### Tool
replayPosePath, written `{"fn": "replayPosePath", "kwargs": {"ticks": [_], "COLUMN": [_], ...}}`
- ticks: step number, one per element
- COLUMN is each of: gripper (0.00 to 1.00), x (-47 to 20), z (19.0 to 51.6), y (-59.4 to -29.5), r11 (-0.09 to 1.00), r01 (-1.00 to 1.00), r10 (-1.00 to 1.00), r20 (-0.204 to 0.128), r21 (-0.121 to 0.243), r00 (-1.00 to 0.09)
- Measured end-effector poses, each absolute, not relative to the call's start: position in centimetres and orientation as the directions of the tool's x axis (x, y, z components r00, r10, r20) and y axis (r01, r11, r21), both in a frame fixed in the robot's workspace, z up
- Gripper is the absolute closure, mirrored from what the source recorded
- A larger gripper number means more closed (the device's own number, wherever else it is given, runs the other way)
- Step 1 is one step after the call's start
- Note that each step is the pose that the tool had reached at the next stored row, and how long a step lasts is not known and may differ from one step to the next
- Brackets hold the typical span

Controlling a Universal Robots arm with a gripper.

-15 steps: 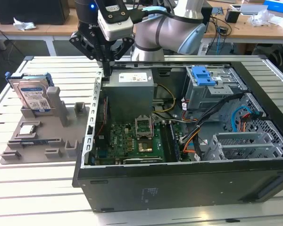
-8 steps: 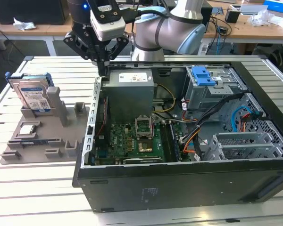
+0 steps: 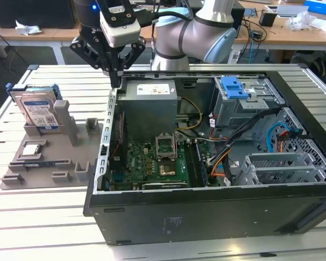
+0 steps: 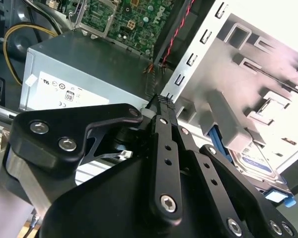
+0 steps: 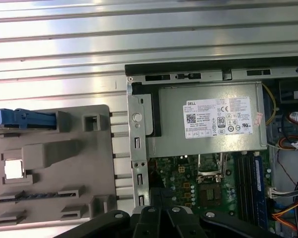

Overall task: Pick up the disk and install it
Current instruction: 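Reach for the disk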

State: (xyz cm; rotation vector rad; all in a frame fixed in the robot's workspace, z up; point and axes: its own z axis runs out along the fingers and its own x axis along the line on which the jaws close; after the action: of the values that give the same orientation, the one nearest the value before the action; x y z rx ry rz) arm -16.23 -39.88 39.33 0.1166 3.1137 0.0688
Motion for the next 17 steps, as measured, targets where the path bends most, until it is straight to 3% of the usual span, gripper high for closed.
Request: {"fn": "replayPosePath", "kwargs": {"ticks": [17], "gripper": [0.89], "x": [-17.9], "z": [39.3], "y": [-39.9], "r11": [0.996], "r01": [0.074], "r10": [0.075], "r20": [-0.023], "r21": [0.045], "r00": [-0.997]}}
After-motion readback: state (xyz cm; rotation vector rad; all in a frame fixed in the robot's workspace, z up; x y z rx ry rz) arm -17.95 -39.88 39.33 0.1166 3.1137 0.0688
